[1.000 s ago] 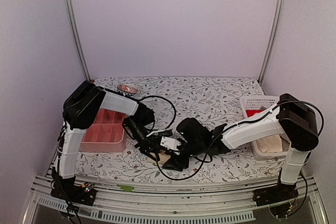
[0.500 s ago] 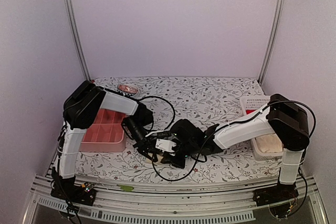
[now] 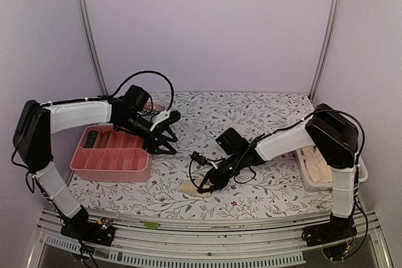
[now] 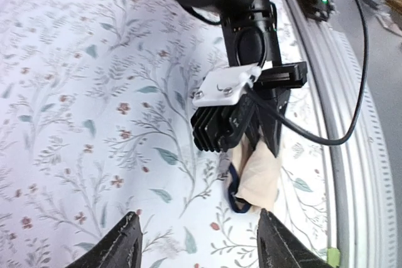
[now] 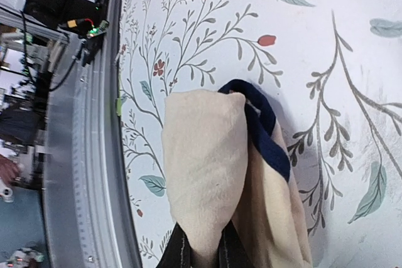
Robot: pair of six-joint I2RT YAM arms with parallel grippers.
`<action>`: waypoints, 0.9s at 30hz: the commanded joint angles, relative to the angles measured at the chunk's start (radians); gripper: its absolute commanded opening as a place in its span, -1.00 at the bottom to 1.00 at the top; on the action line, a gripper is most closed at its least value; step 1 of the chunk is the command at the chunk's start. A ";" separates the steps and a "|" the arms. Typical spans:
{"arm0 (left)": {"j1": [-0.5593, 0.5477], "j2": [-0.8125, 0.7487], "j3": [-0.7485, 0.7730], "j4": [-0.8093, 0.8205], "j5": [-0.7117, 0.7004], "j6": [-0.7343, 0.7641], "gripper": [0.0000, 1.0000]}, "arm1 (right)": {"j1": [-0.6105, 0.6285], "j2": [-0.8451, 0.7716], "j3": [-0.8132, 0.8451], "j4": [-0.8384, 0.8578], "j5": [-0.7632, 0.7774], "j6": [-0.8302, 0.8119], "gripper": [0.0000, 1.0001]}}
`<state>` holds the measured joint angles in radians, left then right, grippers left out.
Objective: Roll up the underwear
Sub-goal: Roll the underwear at the center of the board.
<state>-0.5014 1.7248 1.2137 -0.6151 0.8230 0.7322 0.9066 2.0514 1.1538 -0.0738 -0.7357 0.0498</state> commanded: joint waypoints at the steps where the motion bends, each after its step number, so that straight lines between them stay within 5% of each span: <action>1: -0.013 -0.176 -0.217 0.322 -0.151 -0.108 0.25 | -0.070 0.126 0.039 -0.018 -0.266 0.186 -1.00; 7: -0.215 -0.383 -0.499 0.521 -0.390 -0.038 0.27 | -0.112 0.225 0.072 -0.015 -0.423 0.288 -1.00; 11: -0.343 -0.367 -0.573 0.627 -0.461 -0.021 0.26 | -0.120 0.262 0.100 -0.048 -0.425 0.294 -1.00; 21: -0.485 -0.082 -0.442 0.705 -0.587 0.061 0.15 | -0.120 0.288 0.117 -0.071 -0.402 0.300 -1.00; 27: -0.500 0.059 -0.381 0.627 -0.689 0.085 -0.09 | -0.123 0.317 0.118 -0.066 -0.401 0.306 -1.00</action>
<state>-0.9878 1.7016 0.7753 0.0574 0.2291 0.7925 0.7826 2.2787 1.2980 -0.0978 -1.2186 0.3668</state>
